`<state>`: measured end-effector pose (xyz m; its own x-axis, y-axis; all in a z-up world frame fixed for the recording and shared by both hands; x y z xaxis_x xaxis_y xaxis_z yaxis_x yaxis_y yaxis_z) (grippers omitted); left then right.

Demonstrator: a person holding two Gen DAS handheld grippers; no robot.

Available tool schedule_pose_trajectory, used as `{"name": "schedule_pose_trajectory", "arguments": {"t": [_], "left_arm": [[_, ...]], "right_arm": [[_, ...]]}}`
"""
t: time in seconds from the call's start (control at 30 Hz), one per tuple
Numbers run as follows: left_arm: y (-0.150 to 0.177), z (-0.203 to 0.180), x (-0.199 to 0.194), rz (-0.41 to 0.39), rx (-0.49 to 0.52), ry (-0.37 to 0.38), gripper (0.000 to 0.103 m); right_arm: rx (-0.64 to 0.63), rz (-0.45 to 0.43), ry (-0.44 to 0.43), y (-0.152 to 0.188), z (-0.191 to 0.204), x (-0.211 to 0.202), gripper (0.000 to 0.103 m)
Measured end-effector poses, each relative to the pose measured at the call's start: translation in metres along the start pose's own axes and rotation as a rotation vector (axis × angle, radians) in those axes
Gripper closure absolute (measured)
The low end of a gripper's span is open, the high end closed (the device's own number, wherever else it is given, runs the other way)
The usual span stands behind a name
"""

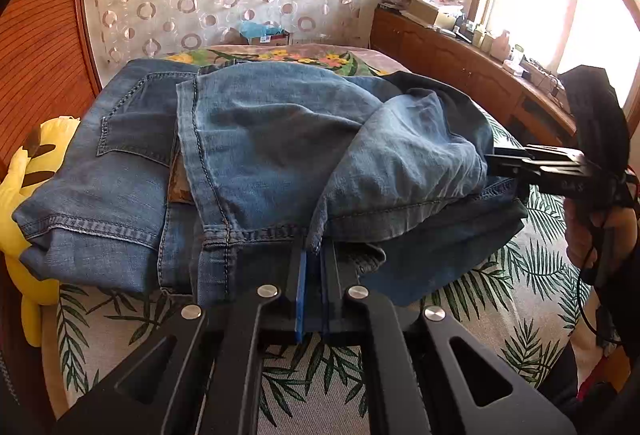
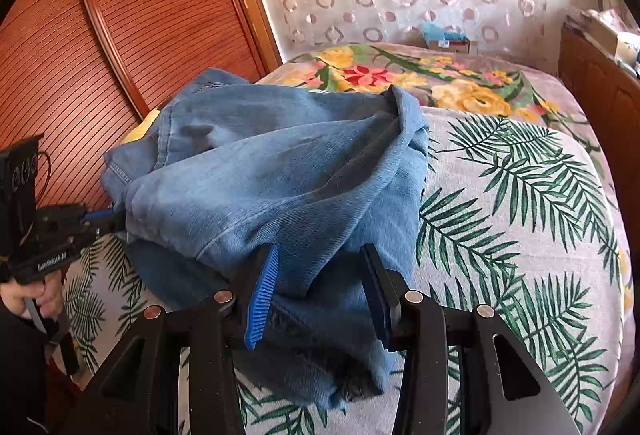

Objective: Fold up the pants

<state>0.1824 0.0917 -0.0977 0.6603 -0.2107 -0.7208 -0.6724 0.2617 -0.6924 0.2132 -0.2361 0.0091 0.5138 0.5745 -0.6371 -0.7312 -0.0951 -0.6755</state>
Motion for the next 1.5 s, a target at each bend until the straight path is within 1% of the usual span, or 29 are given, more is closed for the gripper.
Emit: {"name": "schedule_pose_trajectory", "arguments": {"t": [0.07,0.1,0.13,0.17,0.2,0.3,0.47,0.57,0.7,0.83,0.97,1.03,1.07,1.13,1.2,1.27,1.3,1.37,1.4,1.47,1.5], "left_arm": [[0.001,-0.002,-0.003,-0.010,0.005,0.001,0.097],[0.002,-0.002,-0.005,-0.015,0.007,0.002,0.097],[0.002,-0.002,-0.008,-0.024,0.006,0.006,0.097],[0.003,-0.003,-0.011,-0.034,0.004,0.009,0.097],[0.004,-0.002,-0.013,-0.040,0.001,0.012,0.097],[0.005,0.001,-0.019,-0.058,-0.010,0.017,0.097],[0.012,0.010,-0.024,-0.075,-0.040,0.036,0.097],[0.018,0.015,-0.025,-0.079,-0.061,0.051,0.097],[0.026,0.019,-0.022,-0.076,-0.087,0.062,0.097],[0.034,0.021,-0.021,-0.070,-0.097,0.068,0.097],[0.036,0.026,-0.023,-0.068,-0.116,0.070,0.097],[0.037,0.026,-0.025,-0.064,-0.115,0.066,0.097],[0.036,0.026,-0.026,-0.064,-0.115,0.065,0.097],[0.037,0.025,-0.029,-0.067,-0.110,0.067,0.097],[0.036,0.023,-0.031,-0.070,-0.107,0.062,0.097],[0.034,0.023,-0.033,-0.073,-0.105,0.058,0.096],[0.034,0.022,-0.034,-0.071,-0.103,0.051,0.095],[0.033,0.022,-0.036,-0.066,-0.092,0.025,0.086],[0.032,0.021,-0.037,-0.063,-0.080,0.005,0.084],[0.031,0.022,-0.041,-0.068,-0.079,-0.008,0.076],[0.031,0.024,-0.043,-0.072,-0.083,-0.004,0.065]], "right_arm": [[-0.007,0.008,-0.008,-0.007,0.003,0.004,0.060],[-0.018,0.007,-0.012,-0.010,0.006,0.005,0.066],[-0.029,0.012,-0.021,-0.015,0.010,0.007,0.083],[-0.041,0.009,-0.024,-0.020,0.016,0.009,0.097],[-0.058,-0.001,-0.020,-0.026,0.022,0.010,0.099],[-0.122,-0.032,-0.033,-0.044,0.044,0.010,0.102],[-0.208,-0.062,-0.039,-0.081,0.083,0.019,0.102],[-0.243,-0.059,-0.035,-0.101,0.103,0.036,0.102],[-0.274,-0.037,-0.022,-0.117,0.122,0.067,0.102],[-0.280,-0.023,-0.014,-0.131,0.135,0.095,0.102],[-0.273,0.001,0.021,-0.136,0.144,0.124,0.102],[-0.254,0.009,0.014,-0.140,0.147,0.131,0.102],[-0.243,0.007,0.019,-0.139,0.145,0.132,0.099],[-0.238,0.000,0.012,-0.138,0.142,0.126,0.091],[-0.237,-0.025,0.018,-0.136,0.140,0.115,0.068],[-0.241,-0.041,0.006,-0.130,0.138,0.102,0.060],[-0.241,-0.044,0.000,-0.125,0.136,0.097,0.059],[-0.244,-0.036,-0.005,-0.117,0.132,0.090,0.059],[-0.249,-0.028,-0.006,-0.111,0.130,0.086,0.059],[-0.265,-0.004,-0.001,-0.102,0.126,0.085,0.059],[-0.266,0.009,-0.001,-0.099,0.125,0.087,0.059]]}}
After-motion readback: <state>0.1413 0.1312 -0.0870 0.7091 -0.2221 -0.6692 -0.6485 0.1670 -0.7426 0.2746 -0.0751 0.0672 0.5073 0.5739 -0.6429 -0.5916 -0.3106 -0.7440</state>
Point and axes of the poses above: each gripper's, at about its wrist camera, not at the fingertips, and x roughly the way its jaws point, z to its left, y to its underside, the point moved 1 cm from there along x, roughly the way its jaws point, and after that the axes turned 12 degrees about x, right-handed, at the moved point
